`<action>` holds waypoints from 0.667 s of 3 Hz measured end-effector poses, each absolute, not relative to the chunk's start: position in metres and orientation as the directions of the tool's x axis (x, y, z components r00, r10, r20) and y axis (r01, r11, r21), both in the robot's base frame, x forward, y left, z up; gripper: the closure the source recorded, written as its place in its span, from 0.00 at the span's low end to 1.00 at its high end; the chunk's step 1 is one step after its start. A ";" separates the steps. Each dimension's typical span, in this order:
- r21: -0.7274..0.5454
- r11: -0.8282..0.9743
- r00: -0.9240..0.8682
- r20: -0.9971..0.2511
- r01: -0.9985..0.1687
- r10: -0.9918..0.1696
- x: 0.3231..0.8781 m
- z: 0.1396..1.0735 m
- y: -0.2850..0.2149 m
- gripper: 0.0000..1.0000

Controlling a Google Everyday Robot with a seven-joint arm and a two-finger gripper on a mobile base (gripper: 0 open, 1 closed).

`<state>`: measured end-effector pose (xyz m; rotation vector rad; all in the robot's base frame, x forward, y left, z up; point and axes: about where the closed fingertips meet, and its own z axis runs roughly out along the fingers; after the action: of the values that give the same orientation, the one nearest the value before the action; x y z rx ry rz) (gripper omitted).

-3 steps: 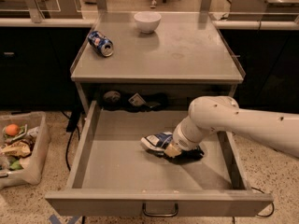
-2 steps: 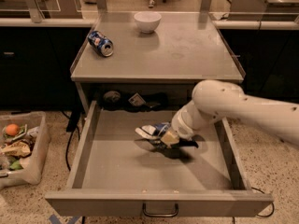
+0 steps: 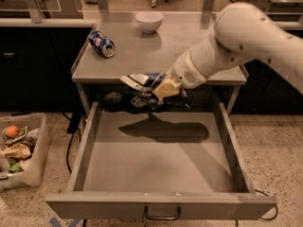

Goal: Pick blue chip bag from top drawer and place on counter

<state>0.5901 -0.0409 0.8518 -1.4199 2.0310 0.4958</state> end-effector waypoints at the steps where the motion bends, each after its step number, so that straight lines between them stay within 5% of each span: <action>1: -0.058 0.353 -0.200 -0.733 -0.934 -0.650 0.610 0.921 -0.039 1.00; 2: -0.096 0.362 -0.170 -0.753 -0.927 -0.636 0.616 0.945 -0.041 1.00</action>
Offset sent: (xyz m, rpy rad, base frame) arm 0.0148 0.0014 0.0530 0.0656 -0.0398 0.0066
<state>0.6163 -0.0406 0.9454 -1.3589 1.8981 0.5093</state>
